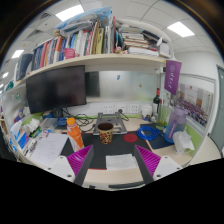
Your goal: Pour water
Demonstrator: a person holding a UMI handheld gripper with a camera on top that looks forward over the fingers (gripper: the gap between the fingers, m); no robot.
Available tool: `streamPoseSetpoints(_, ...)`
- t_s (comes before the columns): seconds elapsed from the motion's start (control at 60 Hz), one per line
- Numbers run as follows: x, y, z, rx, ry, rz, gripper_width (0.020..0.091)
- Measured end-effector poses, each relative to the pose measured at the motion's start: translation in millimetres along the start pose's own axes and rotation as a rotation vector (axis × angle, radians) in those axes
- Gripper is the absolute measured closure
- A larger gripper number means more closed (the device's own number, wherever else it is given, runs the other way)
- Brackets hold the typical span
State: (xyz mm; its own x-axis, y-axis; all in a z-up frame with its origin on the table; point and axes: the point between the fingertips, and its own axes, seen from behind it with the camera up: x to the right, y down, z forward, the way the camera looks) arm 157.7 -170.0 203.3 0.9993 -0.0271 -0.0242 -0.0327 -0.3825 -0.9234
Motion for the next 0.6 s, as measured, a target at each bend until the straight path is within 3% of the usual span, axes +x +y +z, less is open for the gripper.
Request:
streamPoseSetpoints(0.15,-41,14,29,-0.017,-0.047,0.003,0.0252)
streamPoseSetpoints(0.333,-128,31,95,0.016,-0.113,-0.006,0.0255)
streamPoseSetpoints(0.6,-178,36,195,0.050,-0.035,-0.005,0.0252)
